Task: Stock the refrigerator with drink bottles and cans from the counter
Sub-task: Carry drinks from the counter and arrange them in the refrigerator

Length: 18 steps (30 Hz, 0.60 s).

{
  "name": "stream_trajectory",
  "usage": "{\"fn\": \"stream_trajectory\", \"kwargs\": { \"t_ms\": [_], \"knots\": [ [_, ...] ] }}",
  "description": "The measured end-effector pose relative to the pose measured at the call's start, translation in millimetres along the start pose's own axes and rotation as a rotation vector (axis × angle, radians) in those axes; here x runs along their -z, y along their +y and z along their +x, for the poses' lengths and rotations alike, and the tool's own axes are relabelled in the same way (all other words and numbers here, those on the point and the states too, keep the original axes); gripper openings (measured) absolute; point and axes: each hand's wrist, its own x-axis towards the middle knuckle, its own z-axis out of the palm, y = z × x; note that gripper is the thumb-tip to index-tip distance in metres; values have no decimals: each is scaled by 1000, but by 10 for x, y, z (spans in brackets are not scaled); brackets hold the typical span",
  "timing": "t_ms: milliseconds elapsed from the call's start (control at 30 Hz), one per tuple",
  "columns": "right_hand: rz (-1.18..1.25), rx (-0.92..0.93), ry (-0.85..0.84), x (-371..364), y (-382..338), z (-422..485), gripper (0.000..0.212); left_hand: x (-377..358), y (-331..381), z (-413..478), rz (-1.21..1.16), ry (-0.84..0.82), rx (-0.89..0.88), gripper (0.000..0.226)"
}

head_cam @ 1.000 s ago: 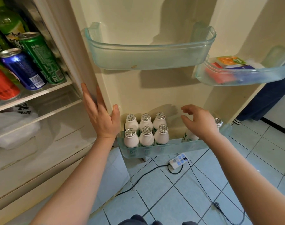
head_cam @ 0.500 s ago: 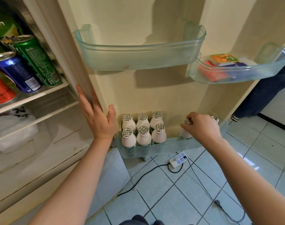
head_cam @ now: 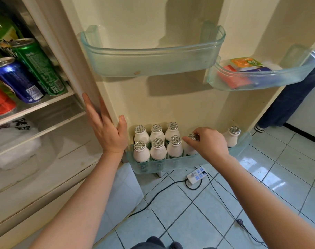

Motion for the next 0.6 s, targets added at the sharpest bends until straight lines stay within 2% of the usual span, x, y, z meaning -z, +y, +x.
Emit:
{"fn": "stream_trajectory", "kwargs": {
  "t_ms": [167, 600],
  "knots": [
    [2, -23, -44, 13, -1, 8, 48, -12, -27, -7, -1, 0, -10, 62],
    [14, -40, -20, -45, -7, -38, 47, 10, -19, -9, 12, -1, -13, 60]
  ]
}}
